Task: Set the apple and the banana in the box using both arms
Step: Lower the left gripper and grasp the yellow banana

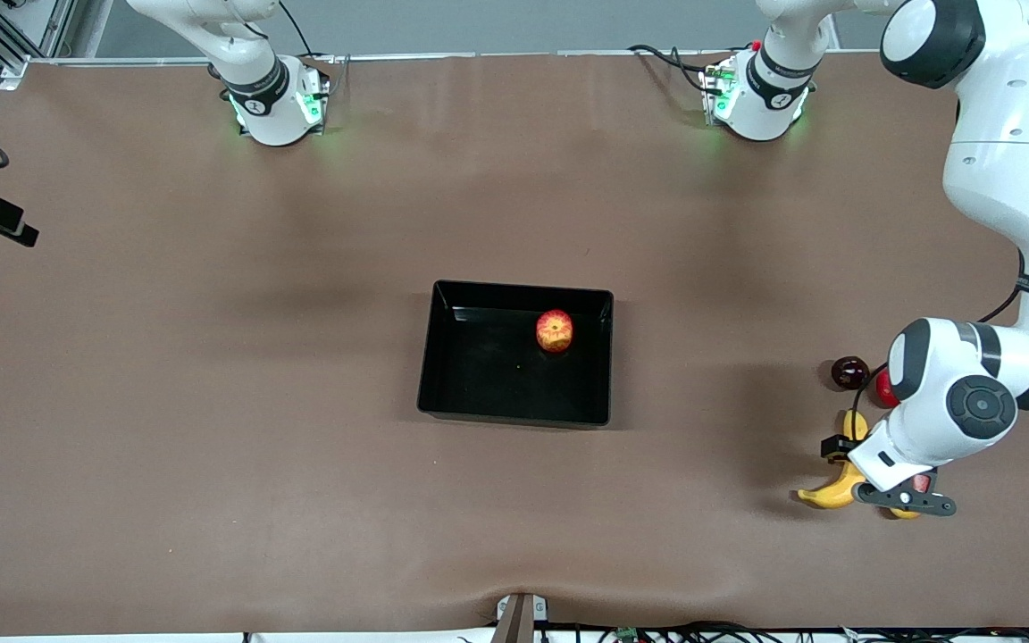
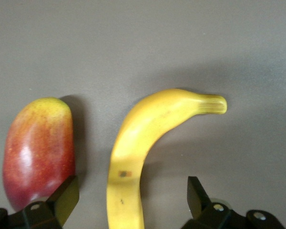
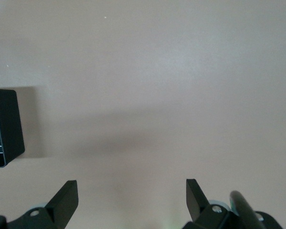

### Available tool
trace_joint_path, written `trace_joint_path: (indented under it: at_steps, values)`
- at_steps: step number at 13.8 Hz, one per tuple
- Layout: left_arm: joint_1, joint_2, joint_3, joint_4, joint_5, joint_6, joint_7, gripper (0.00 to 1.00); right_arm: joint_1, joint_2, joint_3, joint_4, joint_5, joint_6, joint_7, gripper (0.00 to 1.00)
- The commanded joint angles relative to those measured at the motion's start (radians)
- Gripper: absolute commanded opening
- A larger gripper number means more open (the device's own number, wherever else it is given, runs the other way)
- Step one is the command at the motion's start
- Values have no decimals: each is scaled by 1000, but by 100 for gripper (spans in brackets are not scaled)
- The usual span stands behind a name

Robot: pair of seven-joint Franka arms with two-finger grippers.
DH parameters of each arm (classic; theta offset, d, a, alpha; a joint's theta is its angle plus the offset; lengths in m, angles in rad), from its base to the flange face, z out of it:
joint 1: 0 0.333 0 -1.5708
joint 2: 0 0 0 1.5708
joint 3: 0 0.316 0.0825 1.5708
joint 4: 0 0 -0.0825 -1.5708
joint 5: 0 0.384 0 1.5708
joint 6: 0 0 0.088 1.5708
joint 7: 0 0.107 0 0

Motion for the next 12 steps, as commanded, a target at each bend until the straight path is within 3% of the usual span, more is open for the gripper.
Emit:
trace_joint_path:
  at_steps: [1, 8, 9, 12]
  values:
    - [1, 8, -8, 1, 25, 8, 1, 95, -19, 1, 22, 17, -9, -11, 5, 100]
    - [0, 44, 32, -1, 23, 40, -4, 84, -29, -10, 14, 21, -29, 6, -7, 100]
    - [0, 46, 31, -1, 23, 40, -10, 77, -37, -4, 13, 23, -43, 26, -3, 100]
    - [-2, 43, 31, -1, 25, 40, -14, 28, -39, -5, 14, 18, -49, 5, -6, 100]
